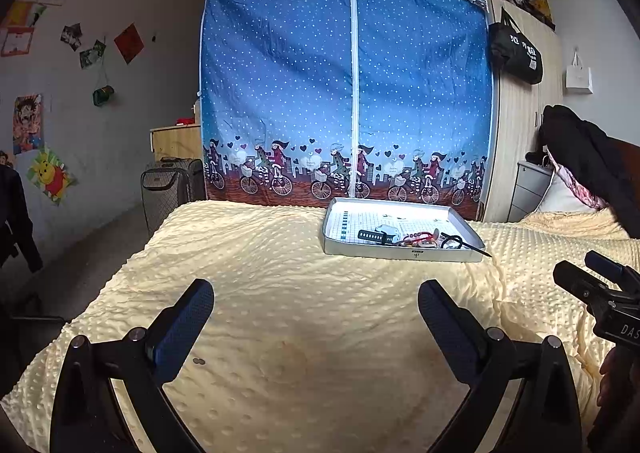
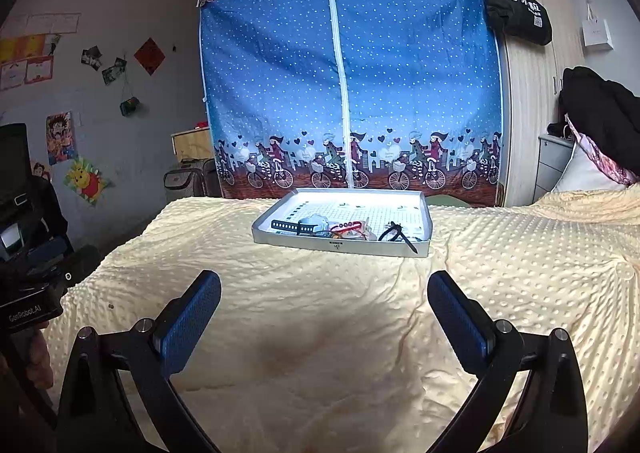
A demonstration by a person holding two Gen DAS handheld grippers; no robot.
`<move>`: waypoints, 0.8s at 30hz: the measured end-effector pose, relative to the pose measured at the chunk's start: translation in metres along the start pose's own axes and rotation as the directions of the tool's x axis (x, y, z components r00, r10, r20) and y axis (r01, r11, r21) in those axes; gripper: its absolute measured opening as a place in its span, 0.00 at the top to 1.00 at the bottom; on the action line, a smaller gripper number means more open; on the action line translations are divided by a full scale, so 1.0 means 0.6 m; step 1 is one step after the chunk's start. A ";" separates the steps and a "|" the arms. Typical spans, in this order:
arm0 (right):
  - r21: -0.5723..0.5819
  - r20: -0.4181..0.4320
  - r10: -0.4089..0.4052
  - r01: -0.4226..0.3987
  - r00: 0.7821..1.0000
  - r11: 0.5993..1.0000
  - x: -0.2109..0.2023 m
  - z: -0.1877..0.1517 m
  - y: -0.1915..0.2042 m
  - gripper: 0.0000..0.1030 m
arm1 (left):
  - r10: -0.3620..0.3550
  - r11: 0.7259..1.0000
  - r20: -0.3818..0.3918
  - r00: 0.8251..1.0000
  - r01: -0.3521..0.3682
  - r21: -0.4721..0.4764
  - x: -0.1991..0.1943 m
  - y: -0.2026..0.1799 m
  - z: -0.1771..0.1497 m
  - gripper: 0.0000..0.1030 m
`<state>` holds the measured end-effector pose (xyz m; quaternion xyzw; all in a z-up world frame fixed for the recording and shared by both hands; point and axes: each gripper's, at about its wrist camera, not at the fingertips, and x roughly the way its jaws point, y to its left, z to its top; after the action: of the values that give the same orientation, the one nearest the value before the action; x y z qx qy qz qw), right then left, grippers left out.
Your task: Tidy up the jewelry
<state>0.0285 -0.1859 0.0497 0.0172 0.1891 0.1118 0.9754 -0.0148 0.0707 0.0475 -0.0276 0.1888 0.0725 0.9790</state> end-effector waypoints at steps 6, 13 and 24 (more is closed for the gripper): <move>-0.001 0.011 -0.001 0.001 1.000 1.000 0.001 0.000 0.003 0.02 | 0.001 1.000 -0.004 1.000 -0.001 0.001 0.002 0.002 -0.004 0.00; -0.010 0.011 0.007 -0.007 1.000 1.000 0.003 -0.003 0.013 0.02 | -0.001 1.000 -0.004 1.000 0.001 -0.007 0.004 0.005 -0.006 0.00; -0.009 0.007 0.009 -0.009 1.000 1.000 0.003 -0.006 0.017 0.02 | 0.001 1.000 -0.003 1.000 -0.001 -0.007 0.002 0.006 -0.006 0.00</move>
<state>0.0268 -0.1755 0.0464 0.0140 0.1852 0.1171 0.9756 -0.0153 0.0742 0.0438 -0.0311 0.1898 0.0738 0.9785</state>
